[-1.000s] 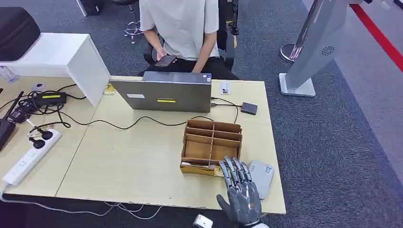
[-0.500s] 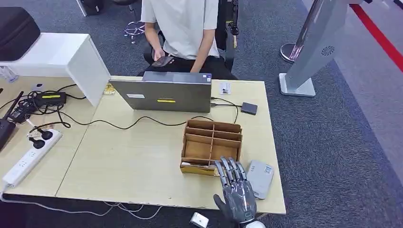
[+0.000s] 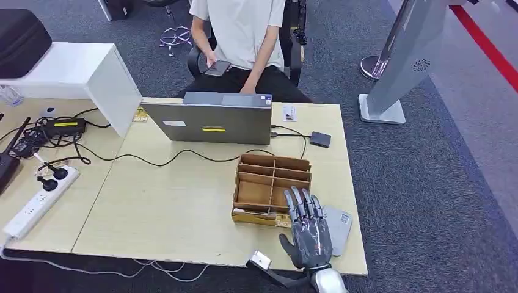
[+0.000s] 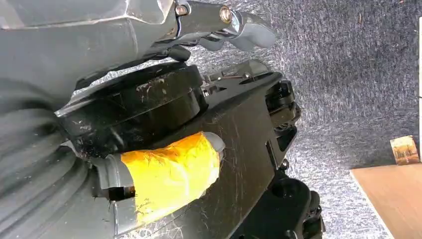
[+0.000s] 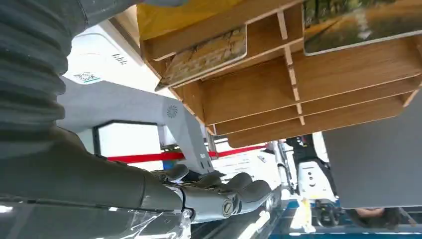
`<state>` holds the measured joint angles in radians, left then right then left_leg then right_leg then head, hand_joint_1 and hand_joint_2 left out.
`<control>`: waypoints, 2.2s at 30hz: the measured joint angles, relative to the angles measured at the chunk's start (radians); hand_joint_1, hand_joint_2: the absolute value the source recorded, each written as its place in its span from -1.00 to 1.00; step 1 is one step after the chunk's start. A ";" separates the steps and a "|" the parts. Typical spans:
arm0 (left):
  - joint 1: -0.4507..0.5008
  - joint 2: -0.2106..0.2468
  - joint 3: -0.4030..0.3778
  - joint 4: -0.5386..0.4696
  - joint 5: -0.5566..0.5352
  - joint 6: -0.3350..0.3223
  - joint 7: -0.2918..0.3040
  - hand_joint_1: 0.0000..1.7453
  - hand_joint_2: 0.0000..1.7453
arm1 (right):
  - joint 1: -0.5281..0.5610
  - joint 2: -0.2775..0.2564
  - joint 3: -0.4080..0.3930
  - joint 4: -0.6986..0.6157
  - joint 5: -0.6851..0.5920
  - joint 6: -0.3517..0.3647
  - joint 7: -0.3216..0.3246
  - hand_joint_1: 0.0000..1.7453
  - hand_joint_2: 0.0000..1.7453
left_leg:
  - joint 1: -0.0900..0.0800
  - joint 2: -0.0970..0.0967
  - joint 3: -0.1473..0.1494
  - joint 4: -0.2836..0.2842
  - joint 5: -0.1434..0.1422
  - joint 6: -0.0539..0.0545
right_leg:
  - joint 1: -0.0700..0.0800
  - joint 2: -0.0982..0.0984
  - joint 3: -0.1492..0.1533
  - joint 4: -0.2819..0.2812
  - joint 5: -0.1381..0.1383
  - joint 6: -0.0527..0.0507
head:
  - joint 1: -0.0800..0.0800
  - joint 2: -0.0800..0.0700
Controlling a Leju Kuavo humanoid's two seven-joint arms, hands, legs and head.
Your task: Pass the card to the sensor for recognition and then transmit it.
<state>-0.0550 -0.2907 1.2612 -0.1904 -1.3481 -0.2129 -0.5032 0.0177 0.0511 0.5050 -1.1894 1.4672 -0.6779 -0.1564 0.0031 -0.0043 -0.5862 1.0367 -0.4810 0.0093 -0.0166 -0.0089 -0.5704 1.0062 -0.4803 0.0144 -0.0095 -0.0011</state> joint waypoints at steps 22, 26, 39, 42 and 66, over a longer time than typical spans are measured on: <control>0.000 0.000 0.000 0.000 0.000 0.001 0.000 -1.00 1.00 | -0.021 0.057 -0.076 0.043 -0.030 -0.002 -0.057 -1.00 1.00 | 0.000 0.000 0.000 0.000 0.000 0.000 | 0.000 0.000 0.000 0.000 0.000 0.000 | 0.000 0.000; 0.000 0.000 0.000 0.000 -0.002 0.002 0.000 -1.00 1.00 | -0.021 0.064 -0.077 0.053 -0.025 -0.002 -0.062 -1.00 1.00 | 0.000 0.000 0.000 0.000 0.000 0.000 | 0.000 0.000 0.000 0.000 0.000 0.000 | 0.000 0.000; 0.000 0.000 0.000 0.000 -0.002 0.002 0.000 -1.00 1.00 | -0.020 0.069 -0.079 0.076 -0.025 -0.002 -0.062 -1.00 1.00 | 0.000 0.000 0.000 0.000 0.000 0.000 | 0.000 0.000 0.000 0.000 0.000 0.000 | 0.000 0.000; 0.000 0.000 0.000 0.000 -0.002 0.002 0.000 -1.00 1.00 | -0.020 0.069 -0.080 0.080 -0.025 -0.002 -0.062 -1.00 1.00 | 0.000 0.000 0.000 0.000 0.000 0.000 | 0.000 0.000 0.000 0.000 0.000 0.000 | 0.000 0.000; 0.000 0.000 0.000 0.000 -0.002 -0.002 -0.006 -1.00 1.00 | -0.023 0.069 -0.082 0.116 -0.082 -0.007 -0.083 1.00 1.00 | 0.000 0.000 0.000 0.000 0.000 0.000 | 0.000 0.000 0.000 0.000 0.000 0.000 | 0.000 0.000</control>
<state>-0.0550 -0.2911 1.2612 -0.1904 -1.3497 -0.2144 -0.5093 -0.0051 0.1205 0.4231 -1.0735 1.3851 -0.6851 -0.2392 0.0032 -0.0043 -0.5862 1.0367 -0.4810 0.0093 -0.0166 -0.0089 -0.5705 1.0062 -0.4803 0.0144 -0.0099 -0.0011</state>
